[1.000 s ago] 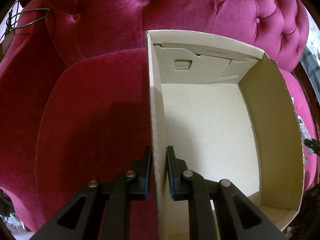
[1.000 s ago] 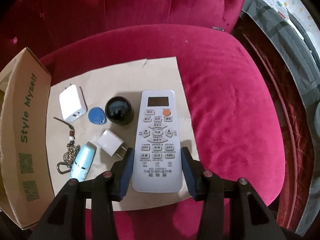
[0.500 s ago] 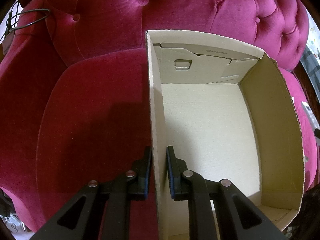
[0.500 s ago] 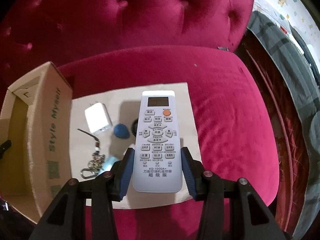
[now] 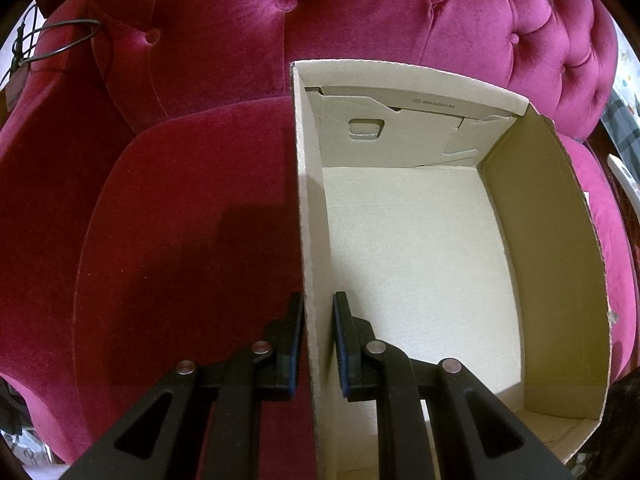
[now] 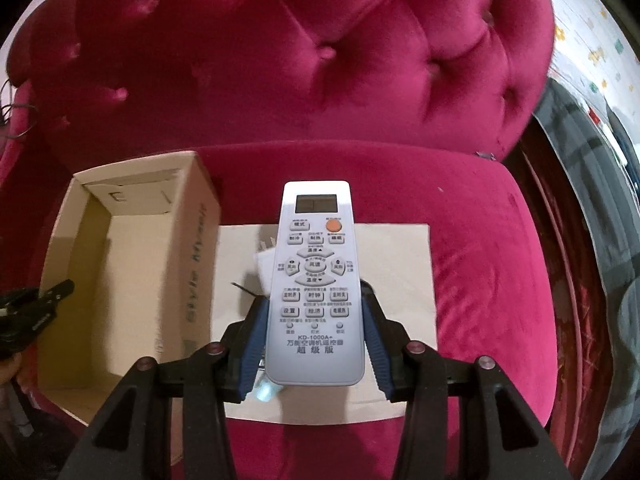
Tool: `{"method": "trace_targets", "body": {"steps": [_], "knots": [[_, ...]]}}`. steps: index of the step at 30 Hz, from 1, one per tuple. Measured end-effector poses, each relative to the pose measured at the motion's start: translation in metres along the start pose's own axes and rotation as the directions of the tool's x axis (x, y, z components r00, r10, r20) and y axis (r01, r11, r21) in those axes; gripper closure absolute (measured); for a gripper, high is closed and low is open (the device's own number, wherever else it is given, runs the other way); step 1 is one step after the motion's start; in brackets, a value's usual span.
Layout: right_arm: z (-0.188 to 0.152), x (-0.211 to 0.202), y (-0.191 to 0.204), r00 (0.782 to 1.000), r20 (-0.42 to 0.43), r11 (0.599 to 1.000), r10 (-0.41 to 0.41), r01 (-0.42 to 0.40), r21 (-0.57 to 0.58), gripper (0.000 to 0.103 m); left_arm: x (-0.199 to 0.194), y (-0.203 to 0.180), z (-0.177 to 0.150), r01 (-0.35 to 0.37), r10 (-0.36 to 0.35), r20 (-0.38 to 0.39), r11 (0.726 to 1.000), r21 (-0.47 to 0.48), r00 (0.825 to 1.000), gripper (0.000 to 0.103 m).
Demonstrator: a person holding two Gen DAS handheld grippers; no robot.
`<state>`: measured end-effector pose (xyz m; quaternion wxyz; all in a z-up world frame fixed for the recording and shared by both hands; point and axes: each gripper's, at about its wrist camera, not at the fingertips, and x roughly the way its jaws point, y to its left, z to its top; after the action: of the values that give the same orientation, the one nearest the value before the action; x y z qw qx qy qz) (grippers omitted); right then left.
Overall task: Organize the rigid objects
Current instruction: 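Lift the remote and carry it into the box with the right gripper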
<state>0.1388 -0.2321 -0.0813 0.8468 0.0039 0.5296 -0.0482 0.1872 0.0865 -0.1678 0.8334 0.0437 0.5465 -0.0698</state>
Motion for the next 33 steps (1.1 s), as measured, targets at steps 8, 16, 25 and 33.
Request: {"method": "trace_targets", "body": {"steps": [8, 16, 25, 33], "knots": [[0.011, -0.014, 0.036, 0.998, 0.025, 0.997, 0.052, -0.051, -0.051, 0.054, 0.000, 0.000, 0.000, -0.002, 0.002, -0.001, 1.000, 0.001, 1.000, 0.088], [0.016, -0.021, 0.072, 0.994, 0.039, 0.988, 0.103, -0.098, -0.118, 0.054, 0.000, 0.000, 0.000, 0.000, 0.000, -0.001, 1.000, -0.002, 1.000, 0.088], [0.020, -0.016, 0.123, 0.988, 0.017, 0.970, 0.154, -0.148, -0.192, 0.054, 0.000, 0.001, 0.001, 0.001, -0.001, -0.001, 1.000, -0.002, 1.000, 0.088], [0.013, 0.006, 0.154, 0.983, -0.030, 0.955, 0.183, -0.185, -0.230, 0.054, 0.000, 0.001, 0.001, 0.002, -0.002, -0.001, 1.000, -0.004, 1.000, 0.088]]}}
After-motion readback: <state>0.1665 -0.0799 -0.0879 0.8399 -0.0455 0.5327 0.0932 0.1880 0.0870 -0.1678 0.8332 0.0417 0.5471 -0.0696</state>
